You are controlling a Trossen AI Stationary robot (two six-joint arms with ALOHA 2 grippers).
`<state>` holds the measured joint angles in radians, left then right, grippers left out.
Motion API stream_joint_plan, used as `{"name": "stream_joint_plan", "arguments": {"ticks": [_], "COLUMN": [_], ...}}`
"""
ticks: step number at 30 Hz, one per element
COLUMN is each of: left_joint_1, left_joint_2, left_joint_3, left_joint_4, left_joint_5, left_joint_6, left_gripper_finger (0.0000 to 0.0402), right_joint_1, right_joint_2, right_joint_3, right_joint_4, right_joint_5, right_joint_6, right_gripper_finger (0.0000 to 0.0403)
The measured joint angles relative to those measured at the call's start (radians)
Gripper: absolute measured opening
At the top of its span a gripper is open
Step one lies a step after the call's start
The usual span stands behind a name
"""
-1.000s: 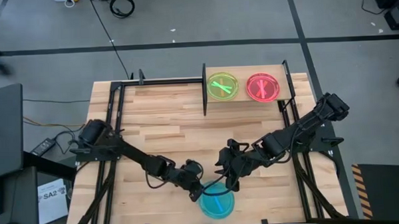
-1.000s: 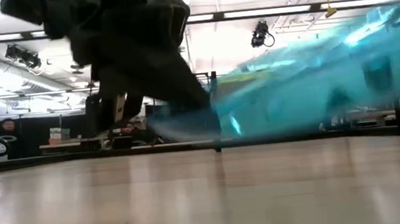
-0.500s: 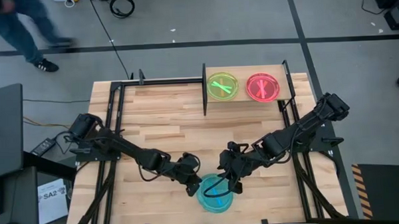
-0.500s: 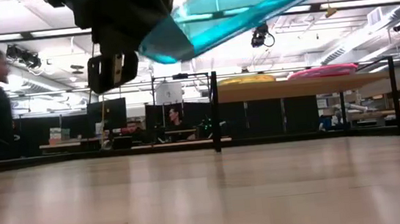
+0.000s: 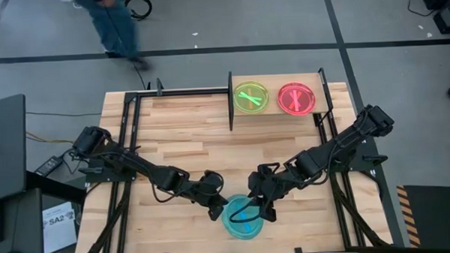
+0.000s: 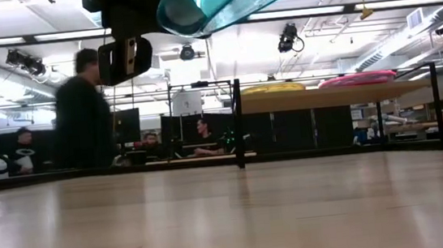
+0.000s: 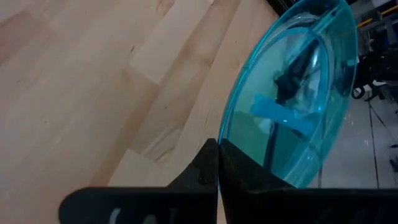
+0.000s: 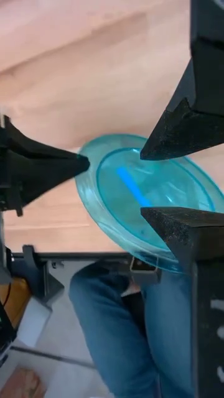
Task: Place and stack plates onto a shelf
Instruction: Stack the blue plate on top of the green plate on the shelf
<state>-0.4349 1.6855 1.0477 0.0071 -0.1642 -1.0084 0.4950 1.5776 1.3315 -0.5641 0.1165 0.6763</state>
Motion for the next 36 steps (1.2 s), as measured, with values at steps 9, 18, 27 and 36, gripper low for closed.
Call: {"name": "stream_joint_plan", "arguments": {"ticks": [9, 18, 27, 36], "left_joint_1": [0.0, 0.0, 0.0, -0.001], "left_joint_2": [0.0, 0.0, 0.0, 0.0], "left_joint_3": [0.0, 0.0, 0.0, 0.0], "left_joint_4": [0.001, 0.001, 0.002, 0.006], "left_joint_5": [0.0, 0.0, 0.0, 0.0], "left_joint_6": [0.0, 0.001, 0.0, -0.001], "left_gripper_finger": [0.0003, 0.0005, 0.0005, 0.0006], "right_joint_1": [0.0, 0.0, 0.006, 0.008], "right_joint_2": [0.0, 0.0, 0.014, 0.054], "right_joint_3": [0.0, 0.0, 0.0, 0.001], "right_joint_4": [-0.051, -0.097, -0.098, -0.099], "right_joint_5": [-0.041, -0.055, -0.068, -0.114], "right_joint_6": [0.178, 0.249, 0.27, 0.271], "right_gripper_finger": [0.0138, 0.0138, 0.0138, 0.0131]}}
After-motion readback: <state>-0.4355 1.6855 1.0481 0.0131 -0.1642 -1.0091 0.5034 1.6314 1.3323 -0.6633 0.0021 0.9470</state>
